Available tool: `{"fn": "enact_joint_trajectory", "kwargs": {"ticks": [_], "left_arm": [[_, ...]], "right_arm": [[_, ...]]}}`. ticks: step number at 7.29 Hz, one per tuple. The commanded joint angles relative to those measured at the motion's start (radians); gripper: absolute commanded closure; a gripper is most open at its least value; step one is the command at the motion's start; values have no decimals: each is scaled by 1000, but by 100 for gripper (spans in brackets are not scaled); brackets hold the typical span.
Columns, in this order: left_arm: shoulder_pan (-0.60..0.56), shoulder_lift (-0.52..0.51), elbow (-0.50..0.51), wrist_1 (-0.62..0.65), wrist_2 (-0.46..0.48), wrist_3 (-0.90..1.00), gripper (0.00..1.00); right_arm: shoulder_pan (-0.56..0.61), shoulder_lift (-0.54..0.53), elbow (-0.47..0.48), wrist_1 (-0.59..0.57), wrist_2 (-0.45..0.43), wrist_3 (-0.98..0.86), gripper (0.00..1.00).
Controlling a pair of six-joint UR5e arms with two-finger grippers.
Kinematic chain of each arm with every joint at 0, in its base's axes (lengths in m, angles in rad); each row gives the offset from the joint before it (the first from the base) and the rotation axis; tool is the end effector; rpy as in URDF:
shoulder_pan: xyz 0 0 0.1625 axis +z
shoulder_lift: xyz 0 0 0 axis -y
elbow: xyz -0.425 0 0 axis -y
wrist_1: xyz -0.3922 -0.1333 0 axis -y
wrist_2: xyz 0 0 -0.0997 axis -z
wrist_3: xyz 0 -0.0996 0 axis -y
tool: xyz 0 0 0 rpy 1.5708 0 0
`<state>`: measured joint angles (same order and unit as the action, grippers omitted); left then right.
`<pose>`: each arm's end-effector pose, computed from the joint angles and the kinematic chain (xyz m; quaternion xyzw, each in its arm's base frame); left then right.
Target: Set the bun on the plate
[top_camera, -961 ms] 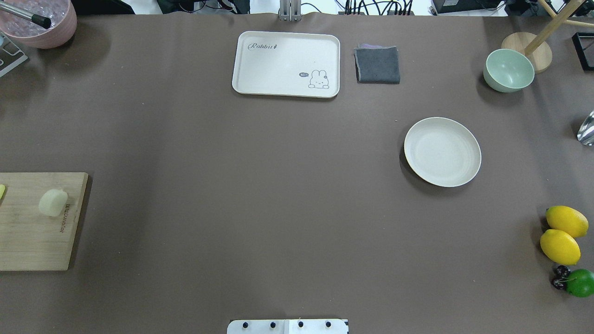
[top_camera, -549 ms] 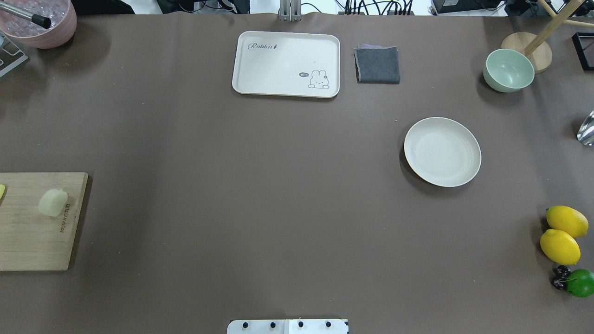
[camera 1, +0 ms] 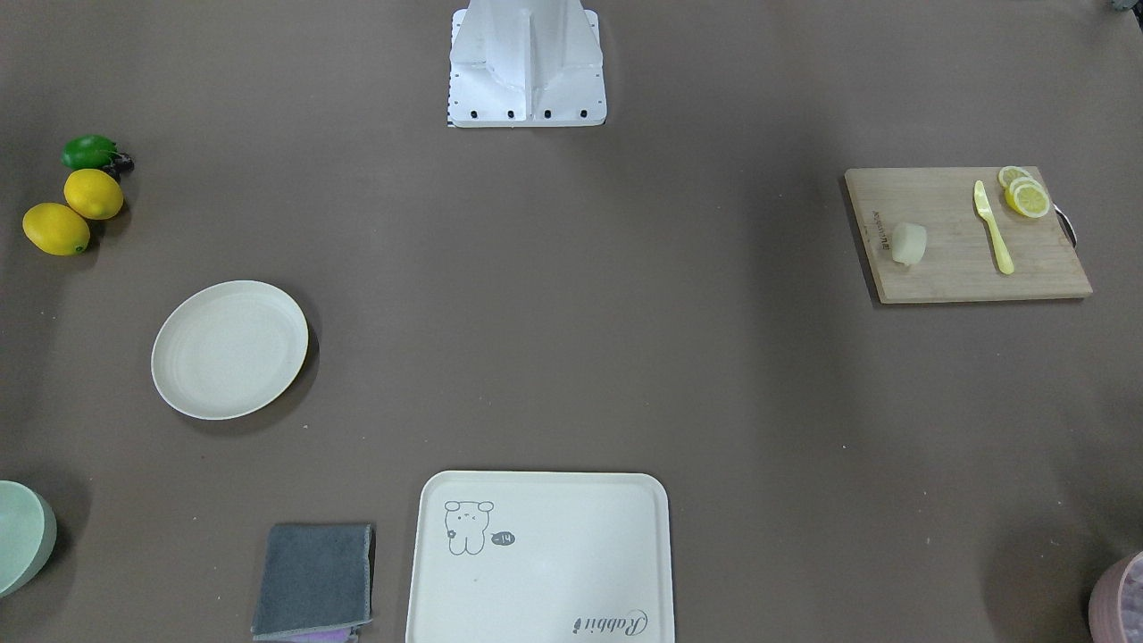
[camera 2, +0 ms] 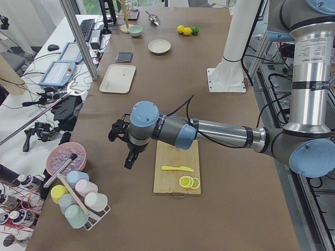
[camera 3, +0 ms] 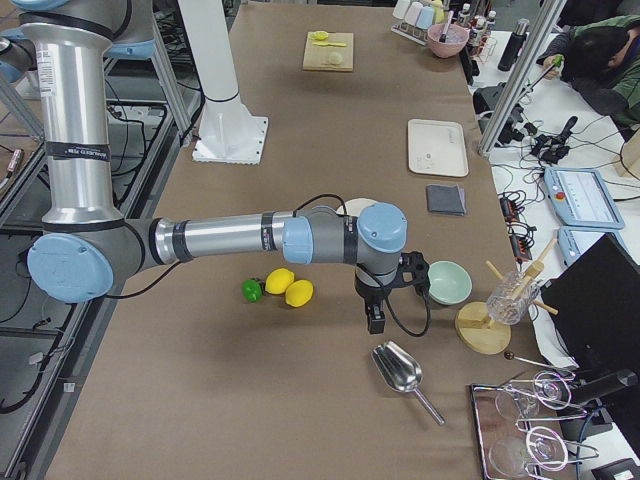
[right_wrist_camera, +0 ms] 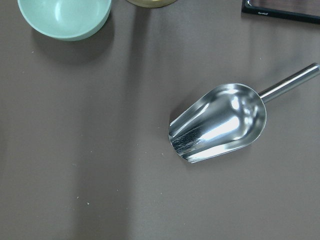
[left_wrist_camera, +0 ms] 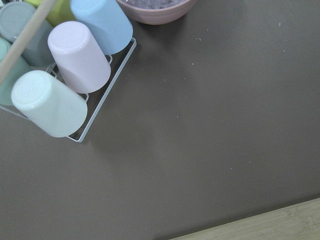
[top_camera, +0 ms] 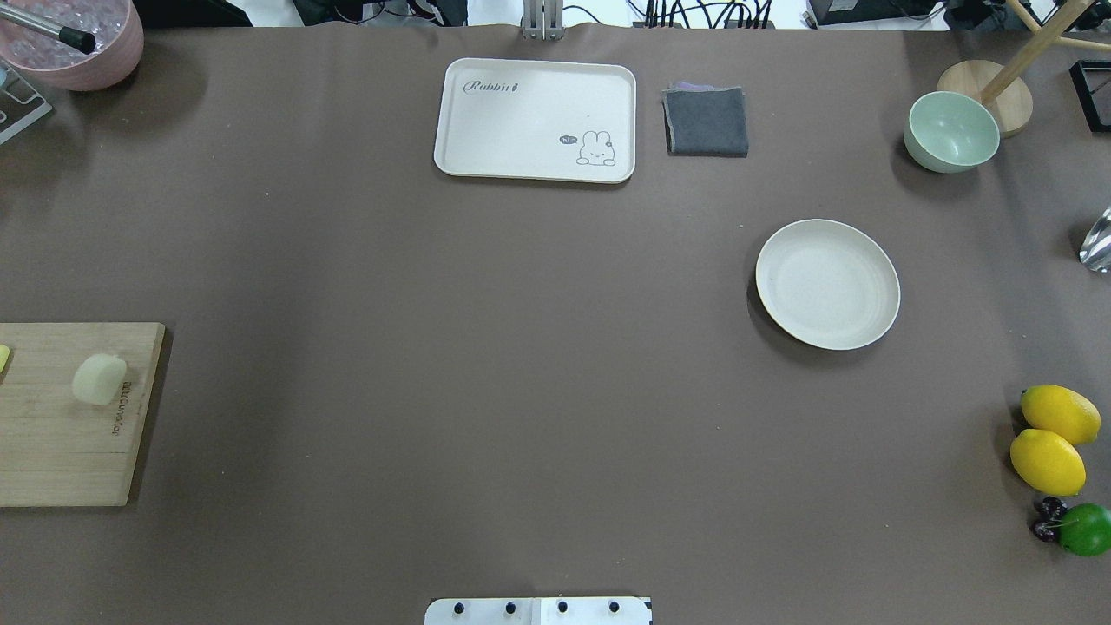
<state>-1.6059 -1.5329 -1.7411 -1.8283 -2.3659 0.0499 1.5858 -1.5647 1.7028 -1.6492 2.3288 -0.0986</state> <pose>-0.0794 -0.4889 0.5620 0.1946 0.3719 0.0817 0.9040 0.0722 -0.4939 0.5998 0.0487 -0.3677 -0.0498 0.9273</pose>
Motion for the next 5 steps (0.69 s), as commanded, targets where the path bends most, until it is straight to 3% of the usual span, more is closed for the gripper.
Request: {"fn": "enact_joint_trajectory", "kwargs": {"ticks": [1, 5], "left_arm": [[1, 4, 56, -107, 4, -1, 2], [3, 7, 92, -205, 3, -2, 1]], "right_arm": [[0, -15, -11, 9, 0, -1, 0], [-4, -35, 1, 12, 72, -3, 0]]}}
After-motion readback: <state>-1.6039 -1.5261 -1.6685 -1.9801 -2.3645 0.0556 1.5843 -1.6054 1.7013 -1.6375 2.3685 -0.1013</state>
